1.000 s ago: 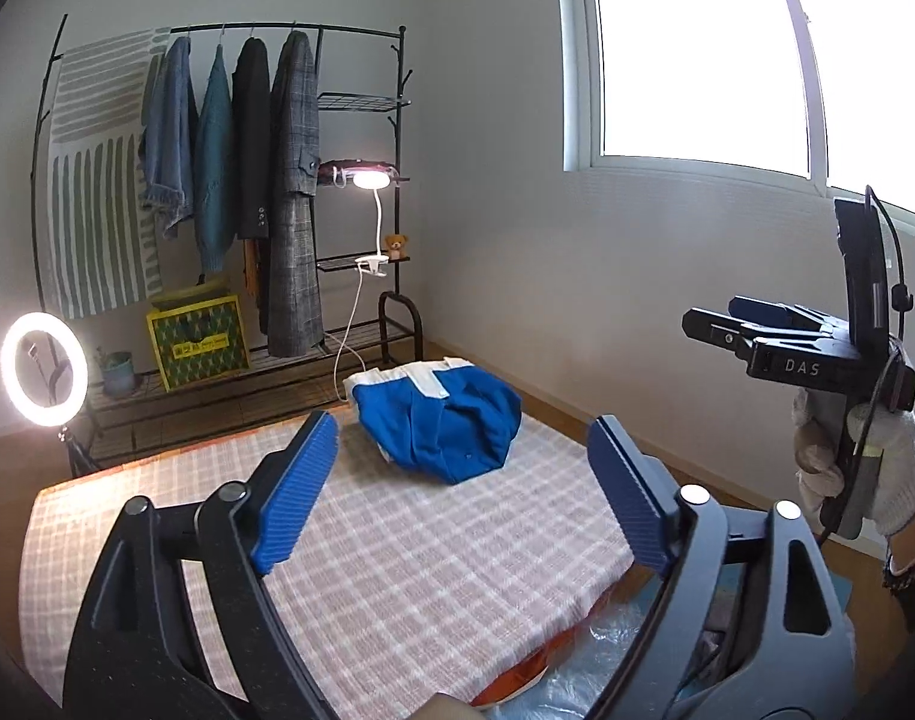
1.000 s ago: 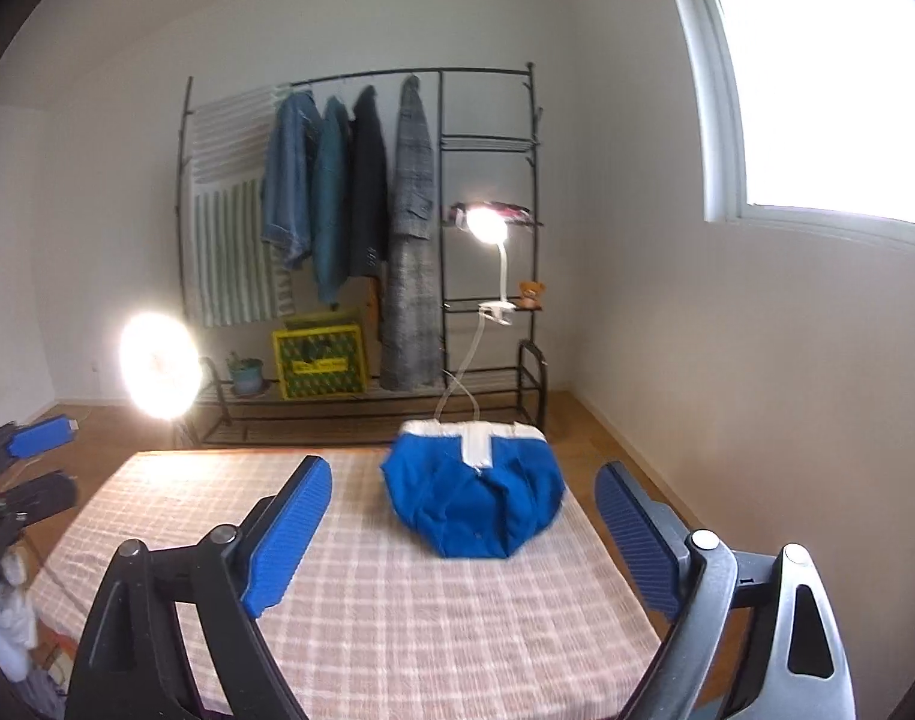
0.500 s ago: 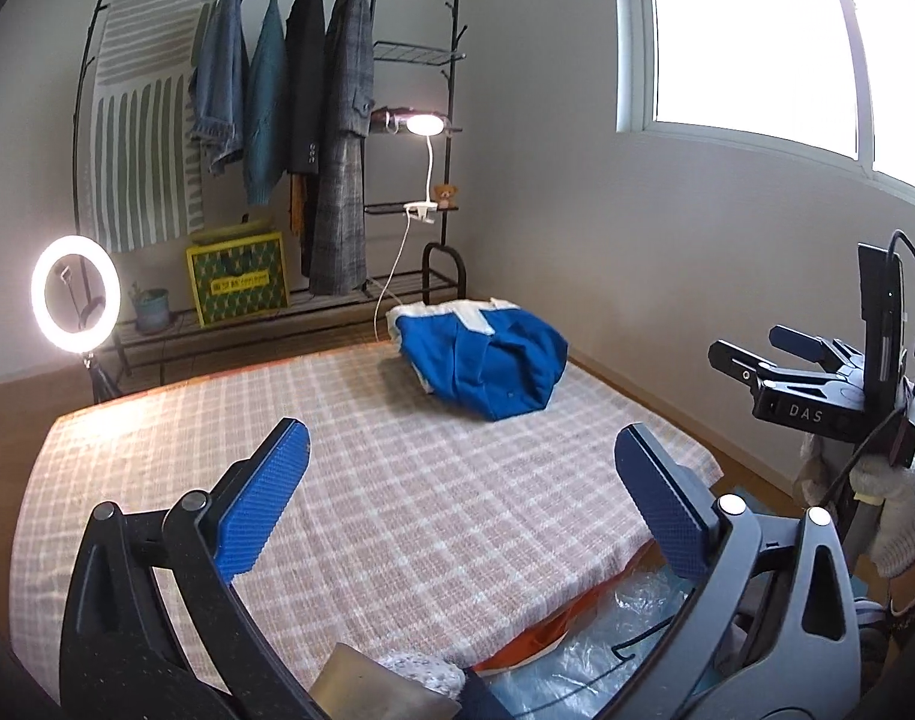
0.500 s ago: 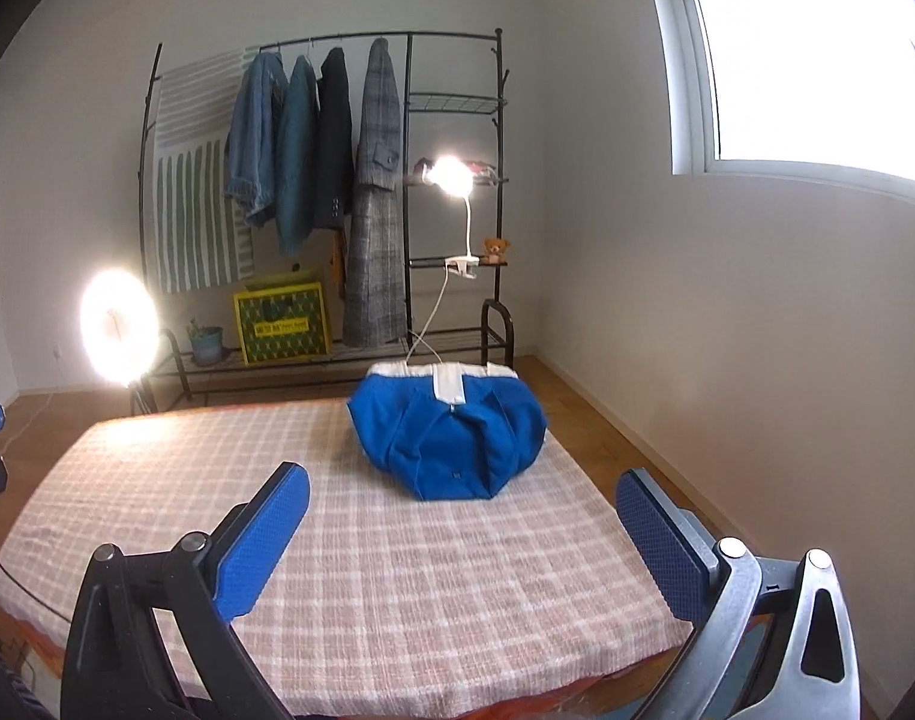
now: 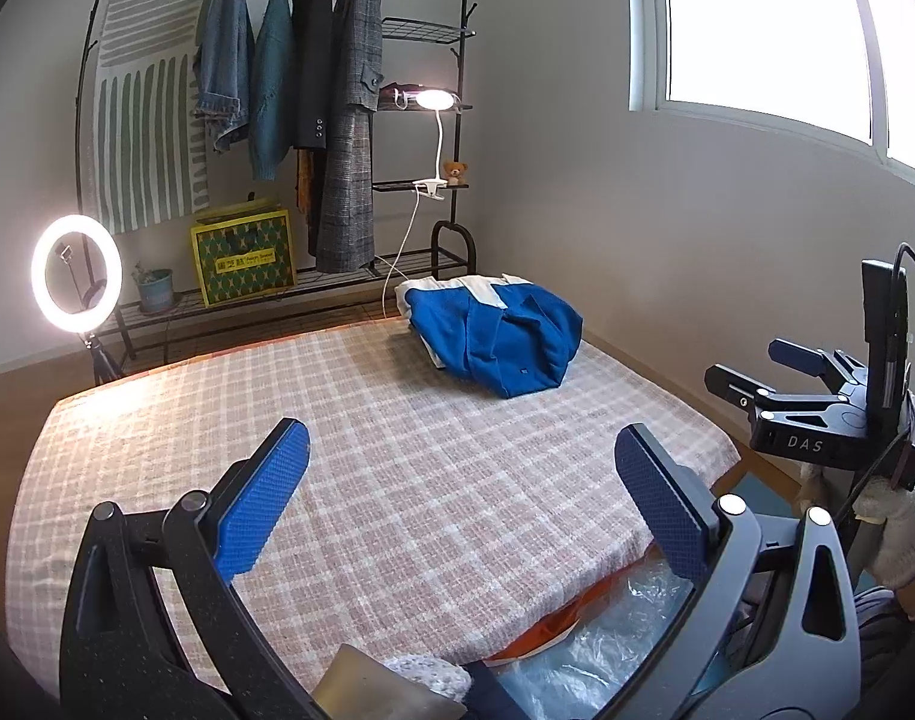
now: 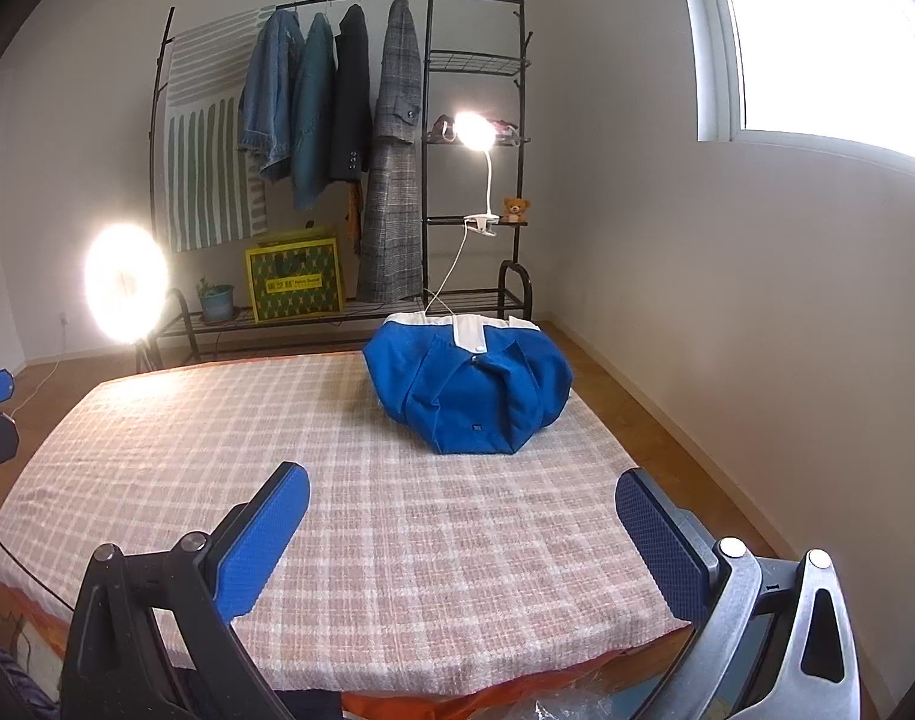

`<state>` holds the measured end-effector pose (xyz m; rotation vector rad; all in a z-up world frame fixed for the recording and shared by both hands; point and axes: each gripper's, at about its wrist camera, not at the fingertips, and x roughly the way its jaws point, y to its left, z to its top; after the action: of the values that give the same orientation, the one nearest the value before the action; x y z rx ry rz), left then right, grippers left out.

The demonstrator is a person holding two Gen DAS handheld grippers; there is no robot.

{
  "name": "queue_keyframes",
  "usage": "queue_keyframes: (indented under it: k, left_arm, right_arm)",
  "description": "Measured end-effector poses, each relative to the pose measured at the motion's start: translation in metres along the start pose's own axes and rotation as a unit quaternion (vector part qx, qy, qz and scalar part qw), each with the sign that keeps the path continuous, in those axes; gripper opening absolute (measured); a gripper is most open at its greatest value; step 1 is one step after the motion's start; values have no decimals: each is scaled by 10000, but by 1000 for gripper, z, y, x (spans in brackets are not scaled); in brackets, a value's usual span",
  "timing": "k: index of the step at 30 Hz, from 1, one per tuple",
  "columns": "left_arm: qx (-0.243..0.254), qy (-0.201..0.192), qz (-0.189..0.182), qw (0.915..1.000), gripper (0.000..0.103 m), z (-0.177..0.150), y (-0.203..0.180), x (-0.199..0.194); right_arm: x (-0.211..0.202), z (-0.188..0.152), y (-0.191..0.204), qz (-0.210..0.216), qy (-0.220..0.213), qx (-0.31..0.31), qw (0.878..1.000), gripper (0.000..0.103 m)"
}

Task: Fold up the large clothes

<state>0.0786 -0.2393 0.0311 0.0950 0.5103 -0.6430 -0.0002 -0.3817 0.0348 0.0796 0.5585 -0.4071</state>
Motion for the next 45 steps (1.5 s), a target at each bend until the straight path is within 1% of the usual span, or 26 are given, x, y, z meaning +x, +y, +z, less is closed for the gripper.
queue_keyframes:
  k: [45]
  left_arm:
    - [34,-138,35,9999,103,13,-16,1]
  right_arm:
    - [-4,-4,8,91,-5,-38,10000,103]
